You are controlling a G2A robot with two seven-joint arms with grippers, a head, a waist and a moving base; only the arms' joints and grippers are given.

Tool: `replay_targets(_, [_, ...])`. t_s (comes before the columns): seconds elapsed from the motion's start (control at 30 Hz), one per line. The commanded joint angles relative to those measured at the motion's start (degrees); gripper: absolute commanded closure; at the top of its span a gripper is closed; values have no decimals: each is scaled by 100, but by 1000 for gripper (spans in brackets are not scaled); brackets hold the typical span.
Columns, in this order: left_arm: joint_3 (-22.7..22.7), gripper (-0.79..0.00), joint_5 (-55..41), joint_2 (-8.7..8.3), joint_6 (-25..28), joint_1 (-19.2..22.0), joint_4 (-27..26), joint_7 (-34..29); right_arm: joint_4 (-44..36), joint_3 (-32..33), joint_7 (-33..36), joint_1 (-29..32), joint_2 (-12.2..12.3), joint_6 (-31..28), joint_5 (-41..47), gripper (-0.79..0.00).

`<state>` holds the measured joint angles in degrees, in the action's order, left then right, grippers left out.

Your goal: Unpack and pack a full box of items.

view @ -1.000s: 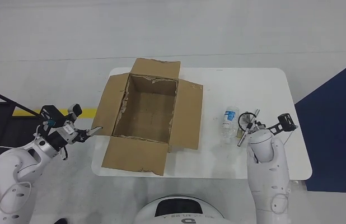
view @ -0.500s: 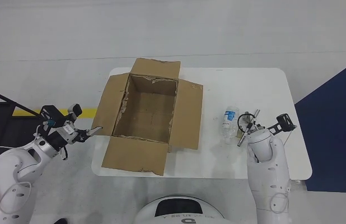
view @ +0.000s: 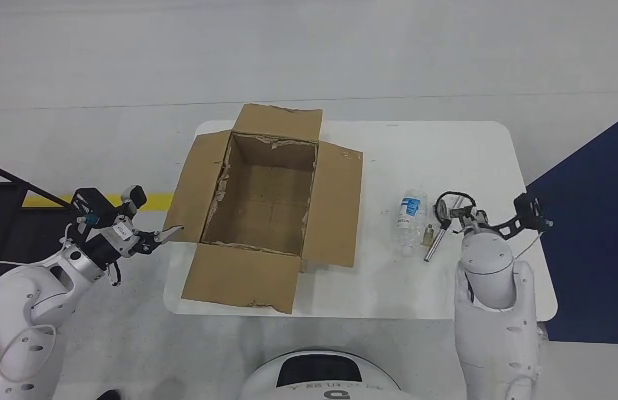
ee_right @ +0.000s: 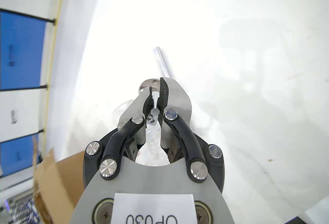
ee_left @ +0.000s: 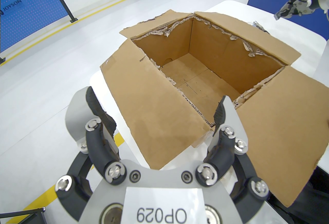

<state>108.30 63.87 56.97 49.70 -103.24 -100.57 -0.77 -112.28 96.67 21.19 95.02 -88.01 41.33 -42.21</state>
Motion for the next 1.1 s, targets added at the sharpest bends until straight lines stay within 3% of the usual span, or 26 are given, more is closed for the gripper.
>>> replay_targets(0.0, [0,-785,0,0,0,0,0,0,-149,-301,108,40,-5,-247,46,0])
replay_targets(0.13, [0,-785,0,0,0,0,0,0,-183,-897,381,-39,10,-541,-244,0])
replay_targets(1.07, [0,-785,0,0,0,0,0,0,-183,-897,381,-39,10,-541,-244,0])
